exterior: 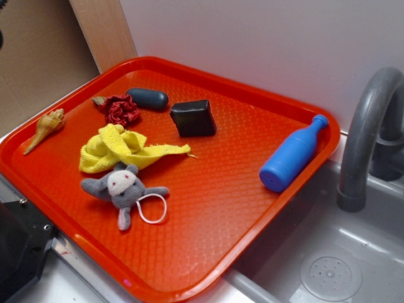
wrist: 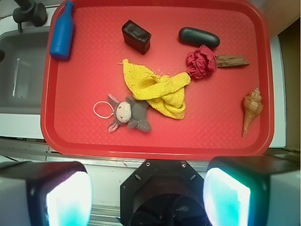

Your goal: Grab the black box.

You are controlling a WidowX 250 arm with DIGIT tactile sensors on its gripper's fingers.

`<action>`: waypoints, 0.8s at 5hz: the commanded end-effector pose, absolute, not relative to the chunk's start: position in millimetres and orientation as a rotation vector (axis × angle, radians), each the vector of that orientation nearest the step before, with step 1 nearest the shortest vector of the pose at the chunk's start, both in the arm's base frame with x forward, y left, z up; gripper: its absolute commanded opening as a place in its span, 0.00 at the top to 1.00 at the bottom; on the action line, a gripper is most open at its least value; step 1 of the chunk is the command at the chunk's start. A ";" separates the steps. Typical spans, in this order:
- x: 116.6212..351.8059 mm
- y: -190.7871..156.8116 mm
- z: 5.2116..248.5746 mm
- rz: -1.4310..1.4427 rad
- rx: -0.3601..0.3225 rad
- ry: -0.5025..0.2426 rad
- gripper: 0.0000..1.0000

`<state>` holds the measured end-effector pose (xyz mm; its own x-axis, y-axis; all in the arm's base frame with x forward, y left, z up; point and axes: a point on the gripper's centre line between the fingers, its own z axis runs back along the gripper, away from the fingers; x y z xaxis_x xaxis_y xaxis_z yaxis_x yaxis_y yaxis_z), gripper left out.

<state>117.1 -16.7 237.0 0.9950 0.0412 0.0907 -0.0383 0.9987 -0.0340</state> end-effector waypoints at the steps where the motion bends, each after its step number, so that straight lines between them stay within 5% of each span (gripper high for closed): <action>1: 117.1 -16.7 237.0 0.040 -0.032 -0.092 0.00; 3: 206.6 -49.9 213.5 0.178 0.024 -0.244 0.00; 4: 246.9 -57.0 200.4 0.242 0.030 -0.233 0.00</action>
<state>241.2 -60.2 183.9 0.9605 0.2069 0.1863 -0.2170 0.9755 0.0354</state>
